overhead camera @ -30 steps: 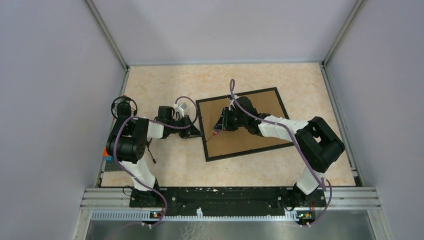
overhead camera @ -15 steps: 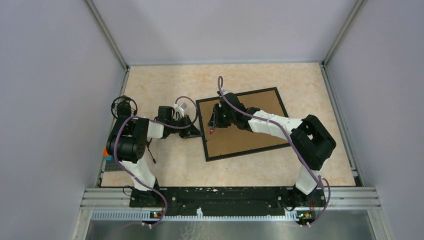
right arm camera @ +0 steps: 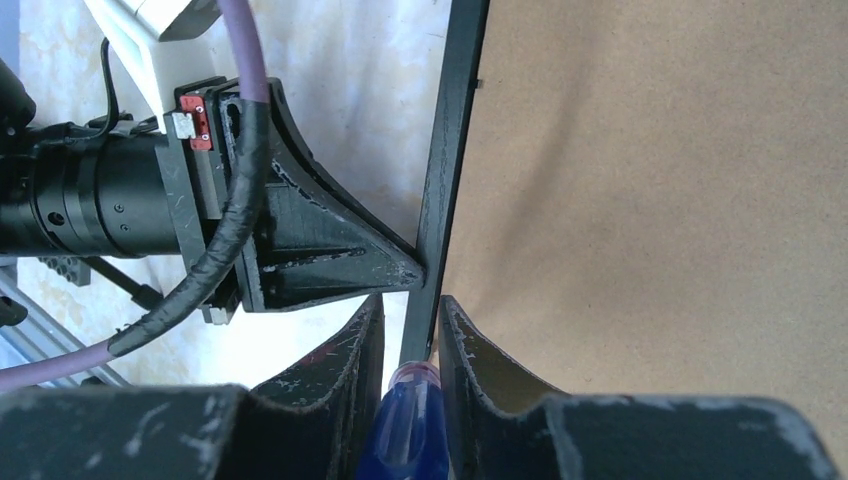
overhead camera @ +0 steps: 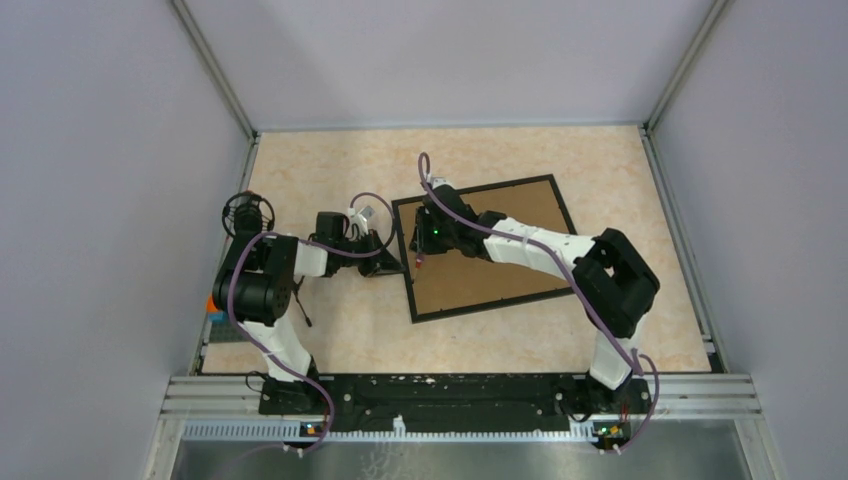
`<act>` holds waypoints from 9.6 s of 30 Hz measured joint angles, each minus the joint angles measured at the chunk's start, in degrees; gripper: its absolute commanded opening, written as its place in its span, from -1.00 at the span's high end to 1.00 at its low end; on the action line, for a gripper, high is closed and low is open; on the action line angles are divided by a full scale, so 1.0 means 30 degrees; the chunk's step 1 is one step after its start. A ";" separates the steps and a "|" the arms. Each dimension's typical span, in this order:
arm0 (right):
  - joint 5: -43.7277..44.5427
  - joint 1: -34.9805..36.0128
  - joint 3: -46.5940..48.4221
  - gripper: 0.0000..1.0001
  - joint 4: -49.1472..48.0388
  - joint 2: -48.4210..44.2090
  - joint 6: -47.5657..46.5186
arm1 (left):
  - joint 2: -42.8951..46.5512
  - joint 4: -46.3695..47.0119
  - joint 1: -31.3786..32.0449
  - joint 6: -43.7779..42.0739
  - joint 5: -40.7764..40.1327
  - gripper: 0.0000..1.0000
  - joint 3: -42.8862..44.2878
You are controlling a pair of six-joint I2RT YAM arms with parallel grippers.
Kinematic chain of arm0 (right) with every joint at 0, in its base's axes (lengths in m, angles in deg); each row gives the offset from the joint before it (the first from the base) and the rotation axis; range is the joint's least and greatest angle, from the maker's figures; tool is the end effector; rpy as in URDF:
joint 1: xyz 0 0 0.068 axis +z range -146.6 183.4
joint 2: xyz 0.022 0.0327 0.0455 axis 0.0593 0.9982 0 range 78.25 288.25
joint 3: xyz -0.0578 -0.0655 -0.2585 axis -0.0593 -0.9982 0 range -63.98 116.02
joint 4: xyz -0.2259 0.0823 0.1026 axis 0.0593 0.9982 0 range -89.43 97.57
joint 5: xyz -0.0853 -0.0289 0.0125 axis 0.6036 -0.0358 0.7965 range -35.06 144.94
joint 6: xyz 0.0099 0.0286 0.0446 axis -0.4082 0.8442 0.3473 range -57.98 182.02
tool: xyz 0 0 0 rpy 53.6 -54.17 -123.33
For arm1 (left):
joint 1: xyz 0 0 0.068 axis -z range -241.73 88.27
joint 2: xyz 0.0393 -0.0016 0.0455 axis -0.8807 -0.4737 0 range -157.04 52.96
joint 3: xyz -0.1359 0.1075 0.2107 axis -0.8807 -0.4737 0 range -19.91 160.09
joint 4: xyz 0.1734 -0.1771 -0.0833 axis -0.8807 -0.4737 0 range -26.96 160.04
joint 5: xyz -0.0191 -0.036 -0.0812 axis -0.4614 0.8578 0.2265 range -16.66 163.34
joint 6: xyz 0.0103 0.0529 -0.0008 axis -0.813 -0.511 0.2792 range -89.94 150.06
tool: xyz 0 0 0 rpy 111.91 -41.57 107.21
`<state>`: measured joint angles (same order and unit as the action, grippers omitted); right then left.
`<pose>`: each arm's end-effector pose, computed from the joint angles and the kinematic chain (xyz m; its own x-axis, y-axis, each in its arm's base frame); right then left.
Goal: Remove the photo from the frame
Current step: Release the photo frame item from the photo frame.
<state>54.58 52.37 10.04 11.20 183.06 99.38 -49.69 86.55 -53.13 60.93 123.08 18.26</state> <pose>0.2696 0.3101 0.2224 -0.8049 -0.0005 -0.5935 -0.3385 0.8218 0.4584 0.2950 -0.0721 0.1038 -0.9392 -0.1934 -0.2839 0.1398 0.5399 -0.8300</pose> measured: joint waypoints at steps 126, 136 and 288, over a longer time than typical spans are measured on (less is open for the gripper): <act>-0.9792 -0.8313 -0.0641 1.00 -1.1016 0.5355 0.3177 | -0.3461 0.5865 0.1151 0.3672 -0.0153 0.53 0.1654; -0.6652 -0.6768 -0.0262 1.00 -0.8568 0.3716 0.1297 | -0.3504 0.5916 0.1144 0.3694 -0.0117 0.56 0.1654; -0.2280 -0.4291 0.1370 1.00 -0.5989 0.3366 -0.0058 | -0.4095 0.6076 0.0772 0.3883 0.1137 0.58 0.1887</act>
<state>47.74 39.49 14.15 -6.77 193.16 99.21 -61.97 104.78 -50.81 72.58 126.49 23.92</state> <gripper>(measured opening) 0.216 0.213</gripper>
